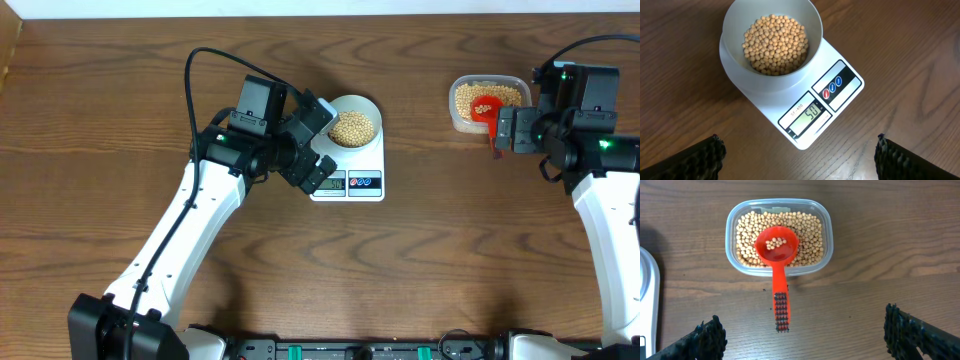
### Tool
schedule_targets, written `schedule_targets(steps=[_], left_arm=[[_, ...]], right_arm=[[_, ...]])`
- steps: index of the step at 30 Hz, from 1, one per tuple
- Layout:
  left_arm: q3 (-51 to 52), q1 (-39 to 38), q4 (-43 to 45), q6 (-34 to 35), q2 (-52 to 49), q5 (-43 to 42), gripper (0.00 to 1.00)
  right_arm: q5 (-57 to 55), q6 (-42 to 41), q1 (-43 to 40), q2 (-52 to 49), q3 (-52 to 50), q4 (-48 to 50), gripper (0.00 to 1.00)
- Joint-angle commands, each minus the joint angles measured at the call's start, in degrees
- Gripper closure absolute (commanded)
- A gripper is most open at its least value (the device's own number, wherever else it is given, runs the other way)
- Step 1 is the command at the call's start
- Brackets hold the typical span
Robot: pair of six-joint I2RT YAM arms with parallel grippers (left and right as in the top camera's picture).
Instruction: Scoop item into bowl and weigh 50g on scale
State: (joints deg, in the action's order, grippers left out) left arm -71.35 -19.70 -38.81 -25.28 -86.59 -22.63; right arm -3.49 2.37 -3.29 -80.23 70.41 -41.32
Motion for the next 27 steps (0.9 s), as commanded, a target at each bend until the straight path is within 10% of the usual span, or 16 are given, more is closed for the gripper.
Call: schedule_targets(steps=[1, 27], left_arm=[[-0.11, 0.02, -0.15, 0.74, -0.22, -0.92, 0.02], [-0.11, 0.02, -0.79, 0.74, -0.22, -0.68, 0.02]], right_arm=[[-0.66, 0.9, 0.39, 0.76, 1.14, -0.11, 0.01], [-0.66, 0.9, 0.39, 0.76, 1.14, -0.11, 0.01]])
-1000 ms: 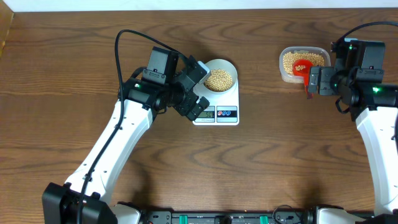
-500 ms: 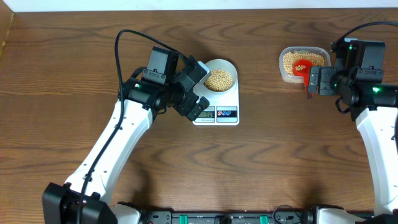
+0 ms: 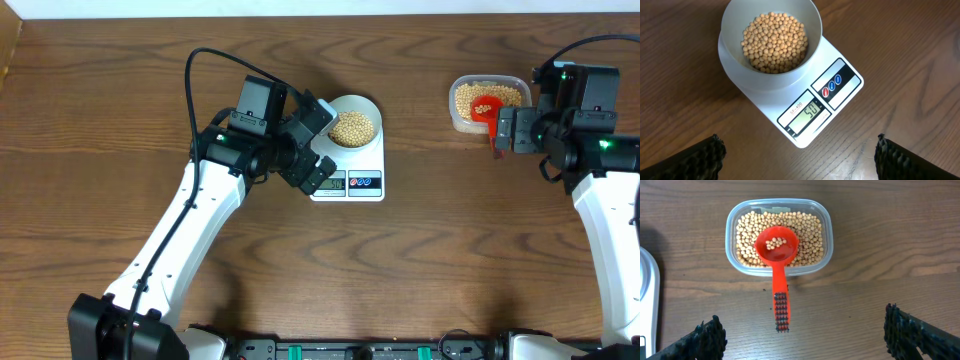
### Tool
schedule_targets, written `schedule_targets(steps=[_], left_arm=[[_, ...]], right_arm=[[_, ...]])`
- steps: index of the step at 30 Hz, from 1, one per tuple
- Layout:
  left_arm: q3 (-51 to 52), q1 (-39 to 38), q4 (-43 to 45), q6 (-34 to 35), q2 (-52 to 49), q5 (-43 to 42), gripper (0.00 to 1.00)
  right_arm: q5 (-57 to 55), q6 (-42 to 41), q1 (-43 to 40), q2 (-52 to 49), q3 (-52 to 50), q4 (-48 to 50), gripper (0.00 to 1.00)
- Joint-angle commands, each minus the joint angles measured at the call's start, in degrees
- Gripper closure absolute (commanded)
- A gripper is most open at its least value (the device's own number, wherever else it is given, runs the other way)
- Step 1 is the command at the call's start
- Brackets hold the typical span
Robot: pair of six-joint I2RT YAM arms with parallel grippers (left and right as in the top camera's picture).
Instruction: Scoop item into bowl and weigh 50g on scale
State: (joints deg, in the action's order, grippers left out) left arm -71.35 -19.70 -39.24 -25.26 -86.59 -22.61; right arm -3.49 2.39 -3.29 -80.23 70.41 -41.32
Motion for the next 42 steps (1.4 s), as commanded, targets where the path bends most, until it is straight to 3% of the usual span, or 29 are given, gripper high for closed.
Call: schedule_targets(steps=[1, 6, 10, 15, 25, 32, 42], left_arm=[[-0.11, 0.02, -0.35, 0.72, -0.22, -0.7, 0.02], [-0.09, 0.02, -0.09, 1.2, 0.11, -0.72, 0.02], [1.73, 0.02, 3.96, 6.12, 1.46, 0.76, 0.02], [10.01, 0.02, 14.21, 9.4, 6.43, 1.36, 0.02], [29.38, 0.02, 35.95, 23.58, 19.3, 7.34, 0.02], [38.34, 0.57, 47.84, 25.81, 28.13, 13.31, 0.02], [43.89, 8.52, 49.9, 27.98, 40.19, 13.25, 0.02]], right_arm=[[-0.66, 0.87, 0.39, 0.76, 1.14, -0.11, 0.01], [-0.66, 0.87, 0.39, 0.76, 1.14, -0.11, 0.01], [-0.66, 0.87, 0.39, 0.76, 1.14, -0.11, 0.01], [-0.66, 0.87, 0.39, 0.76, 1.14, -0.11, 0.01], [-0.66, 0.87, 0.39, 0.76, 1.14, -0.11, 0.01], [-0.66, 0.87, 0.39, 0.76, 1.14, -0.11, 0.01], [-0.66, 0.87, 0.39, 0.76, 1.14, -0.11, 0.01]])
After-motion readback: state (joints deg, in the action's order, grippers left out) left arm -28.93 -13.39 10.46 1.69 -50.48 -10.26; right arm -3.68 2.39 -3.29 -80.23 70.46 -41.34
